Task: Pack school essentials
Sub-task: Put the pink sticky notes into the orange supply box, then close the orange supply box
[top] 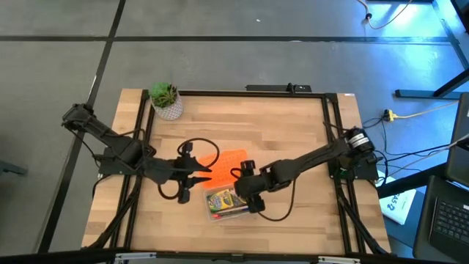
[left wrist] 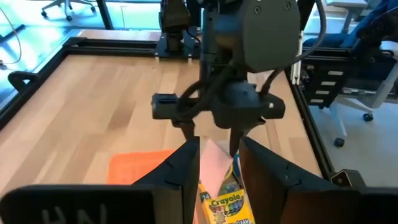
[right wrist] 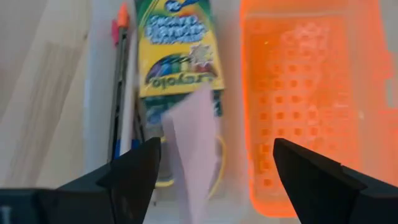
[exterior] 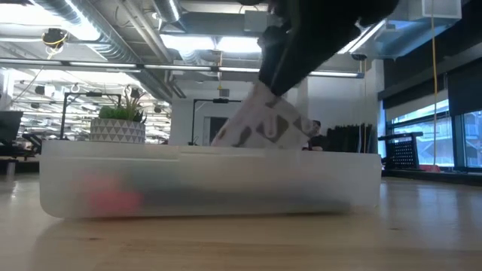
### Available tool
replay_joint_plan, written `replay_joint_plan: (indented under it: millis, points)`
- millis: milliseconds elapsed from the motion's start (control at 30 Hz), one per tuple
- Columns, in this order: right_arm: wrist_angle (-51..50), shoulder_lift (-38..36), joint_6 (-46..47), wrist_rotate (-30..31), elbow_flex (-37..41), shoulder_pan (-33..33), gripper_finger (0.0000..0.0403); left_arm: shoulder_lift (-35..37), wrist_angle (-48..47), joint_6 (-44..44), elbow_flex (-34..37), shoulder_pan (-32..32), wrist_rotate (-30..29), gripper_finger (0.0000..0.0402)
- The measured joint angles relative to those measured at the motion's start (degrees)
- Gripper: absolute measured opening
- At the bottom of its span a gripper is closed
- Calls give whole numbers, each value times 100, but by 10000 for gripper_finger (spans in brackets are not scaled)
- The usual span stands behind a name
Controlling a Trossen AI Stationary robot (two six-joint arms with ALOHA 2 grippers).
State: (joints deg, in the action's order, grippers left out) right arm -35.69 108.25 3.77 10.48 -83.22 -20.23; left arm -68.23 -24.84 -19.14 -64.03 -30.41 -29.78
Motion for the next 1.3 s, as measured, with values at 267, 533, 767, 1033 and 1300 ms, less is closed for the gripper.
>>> replay_joint_plan:
  millis: [267,533,767,1033,1300]
  points:
    - [-10,1,-127,4,0,-2,310,0,0,2,0,-37,-5,105]
    - [-27,-3,-127,-842,0,-7,310,0,0,13,0,-37,-4,105]
    - [-77,-5,-268,-1330,0,-5,310,0,-2,15,0,-37,-2,105]
    - [-871,-188,-347,-451,-182,63,310,-2,-126,-228,0,-36,-85,105]
    - [-1271,-250,-212,-403,-300,334,310,-2,-1565,-2435,0,53,-415,105]
